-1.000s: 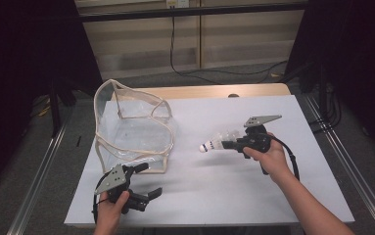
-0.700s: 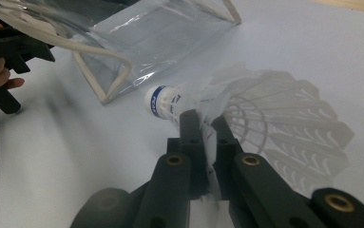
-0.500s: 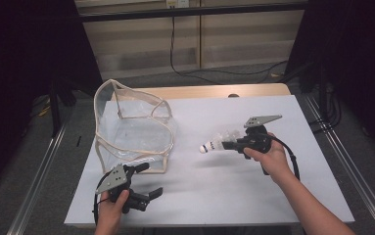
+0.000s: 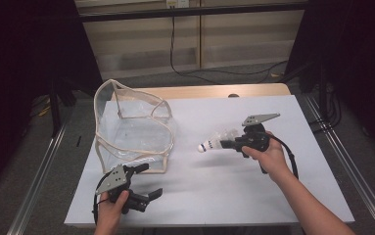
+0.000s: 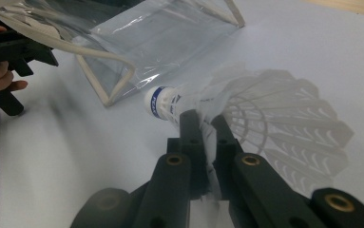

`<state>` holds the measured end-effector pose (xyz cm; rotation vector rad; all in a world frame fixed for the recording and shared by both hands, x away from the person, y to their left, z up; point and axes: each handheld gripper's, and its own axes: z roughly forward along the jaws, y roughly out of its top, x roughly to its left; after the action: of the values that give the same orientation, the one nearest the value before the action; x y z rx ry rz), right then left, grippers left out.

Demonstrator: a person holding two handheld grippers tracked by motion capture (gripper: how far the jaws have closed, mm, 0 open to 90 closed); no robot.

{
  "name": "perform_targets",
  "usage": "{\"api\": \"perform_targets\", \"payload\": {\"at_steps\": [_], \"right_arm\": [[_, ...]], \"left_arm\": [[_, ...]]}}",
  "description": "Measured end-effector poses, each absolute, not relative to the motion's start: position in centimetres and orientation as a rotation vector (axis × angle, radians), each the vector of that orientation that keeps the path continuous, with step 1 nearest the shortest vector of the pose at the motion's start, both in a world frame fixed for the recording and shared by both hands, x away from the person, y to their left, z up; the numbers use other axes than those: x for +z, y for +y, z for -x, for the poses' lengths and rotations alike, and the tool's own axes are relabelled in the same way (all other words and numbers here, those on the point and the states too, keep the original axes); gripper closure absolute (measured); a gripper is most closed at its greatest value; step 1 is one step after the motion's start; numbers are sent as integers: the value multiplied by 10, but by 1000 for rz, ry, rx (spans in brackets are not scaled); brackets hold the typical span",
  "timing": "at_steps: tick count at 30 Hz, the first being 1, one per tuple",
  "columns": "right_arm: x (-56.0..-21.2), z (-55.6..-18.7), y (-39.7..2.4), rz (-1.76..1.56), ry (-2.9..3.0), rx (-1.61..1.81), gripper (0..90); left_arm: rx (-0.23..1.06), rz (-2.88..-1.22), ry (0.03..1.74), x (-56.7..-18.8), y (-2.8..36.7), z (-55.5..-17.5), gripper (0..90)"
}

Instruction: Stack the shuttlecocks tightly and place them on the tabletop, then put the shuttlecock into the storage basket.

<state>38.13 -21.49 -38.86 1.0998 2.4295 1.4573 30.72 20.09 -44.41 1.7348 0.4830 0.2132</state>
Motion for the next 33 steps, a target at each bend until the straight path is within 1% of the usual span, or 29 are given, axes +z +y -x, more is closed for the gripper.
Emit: {"api": "perform_targets", "payload": {"at_steps": [25,33], "right_arm": [[-380,-381,-214,-1084,2431,1473,878],[-371,-381,-215,-1076,2425,1476,878]], "left_arm": [[218,-1733,484,-444,203,-306,21],[214,-1727,485,-443,202,-306,21]]}}
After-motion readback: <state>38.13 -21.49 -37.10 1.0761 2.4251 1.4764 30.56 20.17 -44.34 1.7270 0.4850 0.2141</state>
